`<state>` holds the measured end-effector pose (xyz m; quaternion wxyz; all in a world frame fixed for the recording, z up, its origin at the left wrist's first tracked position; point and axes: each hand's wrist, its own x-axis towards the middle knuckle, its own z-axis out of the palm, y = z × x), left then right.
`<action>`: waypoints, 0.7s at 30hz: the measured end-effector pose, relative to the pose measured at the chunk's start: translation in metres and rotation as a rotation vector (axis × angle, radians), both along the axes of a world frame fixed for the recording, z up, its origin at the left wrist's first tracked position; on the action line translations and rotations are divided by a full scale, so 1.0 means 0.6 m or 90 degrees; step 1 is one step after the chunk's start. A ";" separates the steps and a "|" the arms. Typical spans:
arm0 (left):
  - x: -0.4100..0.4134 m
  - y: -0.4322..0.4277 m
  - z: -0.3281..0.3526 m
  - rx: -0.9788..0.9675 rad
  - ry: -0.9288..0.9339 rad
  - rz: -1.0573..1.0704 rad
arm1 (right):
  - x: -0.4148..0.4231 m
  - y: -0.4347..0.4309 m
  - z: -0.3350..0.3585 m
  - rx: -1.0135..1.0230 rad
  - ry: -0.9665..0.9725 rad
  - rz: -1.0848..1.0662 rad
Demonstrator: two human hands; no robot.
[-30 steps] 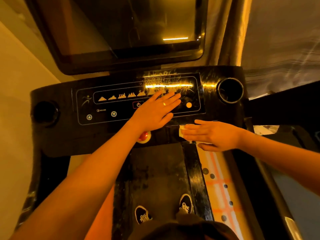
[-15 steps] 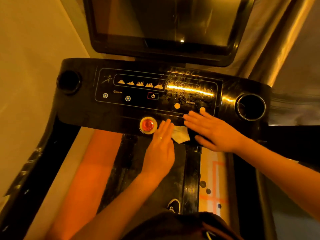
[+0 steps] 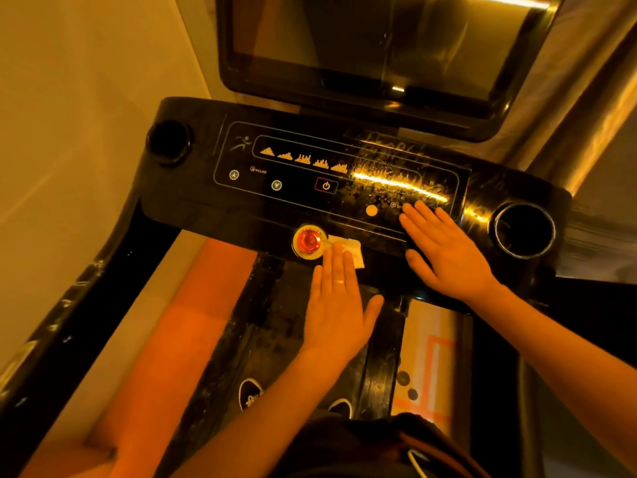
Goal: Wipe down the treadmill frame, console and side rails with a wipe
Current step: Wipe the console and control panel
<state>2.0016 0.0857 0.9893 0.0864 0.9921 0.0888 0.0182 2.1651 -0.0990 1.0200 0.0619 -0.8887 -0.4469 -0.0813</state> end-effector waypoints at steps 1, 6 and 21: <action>0.003 0.000 0.003 -0.012 -0.003 0.021 | 0.000 0.001 0.000 -0.002 -0.001 -0.001; 0.012 -0.031 0.012 -0.042 -0.029 0.002 | 0.000 0.001 -0.001 -0.002 0.000 -0.003; -0.035 0.037 -0.027 -0.110 -0.050 0.021 | -0.001 0.016 0.011 0.000 0.041 -0.013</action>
